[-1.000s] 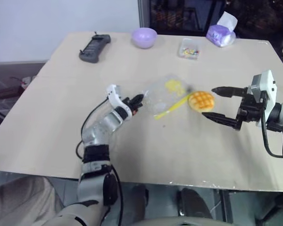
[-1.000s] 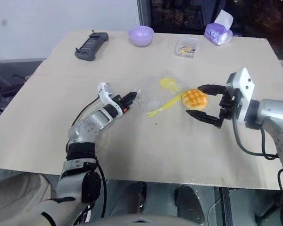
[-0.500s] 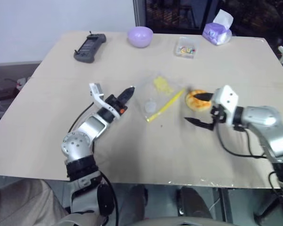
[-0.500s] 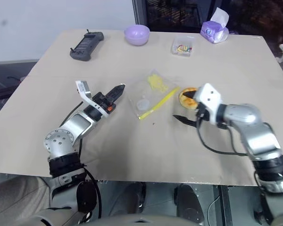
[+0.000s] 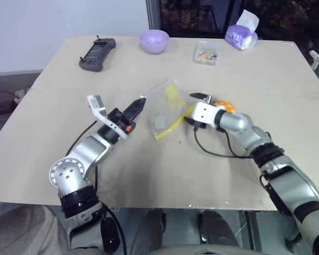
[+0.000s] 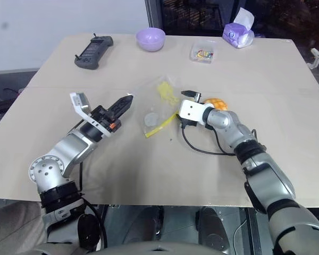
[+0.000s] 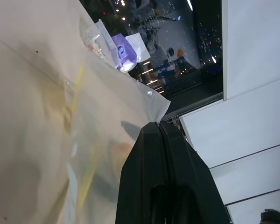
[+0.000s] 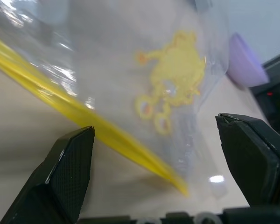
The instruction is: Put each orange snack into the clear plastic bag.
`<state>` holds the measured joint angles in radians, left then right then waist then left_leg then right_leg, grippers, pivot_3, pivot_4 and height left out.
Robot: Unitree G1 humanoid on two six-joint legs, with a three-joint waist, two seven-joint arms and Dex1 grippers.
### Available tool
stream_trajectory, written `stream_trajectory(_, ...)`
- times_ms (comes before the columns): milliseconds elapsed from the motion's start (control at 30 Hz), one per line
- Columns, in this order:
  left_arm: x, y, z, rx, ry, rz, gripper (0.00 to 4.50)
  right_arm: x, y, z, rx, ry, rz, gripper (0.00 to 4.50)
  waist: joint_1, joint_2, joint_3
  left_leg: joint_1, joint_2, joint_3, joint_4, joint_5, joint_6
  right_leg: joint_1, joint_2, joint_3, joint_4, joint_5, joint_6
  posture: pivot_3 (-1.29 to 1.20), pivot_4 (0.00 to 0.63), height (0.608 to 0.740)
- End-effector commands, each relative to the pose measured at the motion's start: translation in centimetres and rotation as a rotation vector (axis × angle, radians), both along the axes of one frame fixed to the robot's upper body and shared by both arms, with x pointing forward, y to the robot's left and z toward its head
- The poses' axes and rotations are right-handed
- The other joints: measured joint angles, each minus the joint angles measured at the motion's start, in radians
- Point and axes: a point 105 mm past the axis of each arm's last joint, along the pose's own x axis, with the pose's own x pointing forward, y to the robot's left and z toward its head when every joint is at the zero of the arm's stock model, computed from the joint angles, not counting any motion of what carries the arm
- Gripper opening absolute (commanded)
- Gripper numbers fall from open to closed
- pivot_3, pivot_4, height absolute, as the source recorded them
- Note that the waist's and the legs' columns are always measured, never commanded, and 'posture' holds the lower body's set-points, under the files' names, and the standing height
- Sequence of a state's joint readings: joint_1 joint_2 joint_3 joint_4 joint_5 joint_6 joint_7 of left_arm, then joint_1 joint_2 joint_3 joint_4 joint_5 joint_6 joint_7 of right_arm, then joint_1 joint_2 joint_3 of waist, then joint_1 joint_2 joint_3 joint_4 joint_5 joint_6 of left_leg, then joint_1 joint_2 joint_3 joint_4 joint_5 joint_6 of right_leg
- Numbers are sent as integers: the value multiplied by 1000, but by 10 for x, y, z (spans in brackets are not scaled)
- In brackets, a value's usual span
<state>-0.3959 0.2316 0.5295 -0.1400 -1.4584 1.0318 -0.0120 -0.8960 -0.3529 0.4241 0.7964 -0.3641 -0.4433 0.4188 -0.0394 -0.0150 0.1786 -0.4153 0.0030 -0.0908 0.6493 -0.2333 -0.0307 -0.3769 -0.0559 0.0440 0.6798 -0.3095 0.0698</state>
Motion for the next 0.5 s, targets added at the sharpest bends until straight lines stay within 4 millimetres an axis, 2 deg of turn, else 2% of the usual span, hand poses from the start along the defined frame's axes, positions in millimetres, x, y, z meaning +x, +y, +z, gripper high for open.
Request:
stream_trajectory(33,-10,-1,13,2,-52,-12,0,1,12,16,15,-97,50,3667,-2,0,0,0,0,0,0,0,0,0,0,0,0,0,0,0,150,740)
stream_trajectory(200,-12,-2,11,4,-40,-9,0,1,21,19,34,-132,74,1745,-4,0,0,0,0,0,0,0,0,0,0,0,1,0,0,0,150,740)
stream_trajectory(233,-12,-2,11,5,-39,-10,0,0,23,19,34,-135,77,1188,-4,0,0,0,0,0,0,0,0,0,0,0,1,0,0,0,150,740)
stream_trajectory(267,-12,-3,11,4,-38,-12,0,0,24,18,33,-136,80,955,-4,0,0,0,0,0,0,0,0,0,0,0,1,0,0,0,150,740)
stream_trajectory(300,-12,-3,11,4,-37,-12,0,0,25,17,31,-138,84,435,-3,0,0,0,0,0,0,0,0,0,0,0,1,0,0,0,150,740)
stream_trajectory(333,-11,-3,10,4,-36,-13,0,-1,27,16,28,-139,89,117,-3,0,0,0,0,0,0,0,0,0,0,0,1,0,0,0,150,740)
stream_trajectory(500,-11,-4,9,6,-32,-20,0,-3,28,14,16,-146,105,44,-4,0,0,0,0,0,0,0,0,0,0,0,1,0,0,0,150,740)
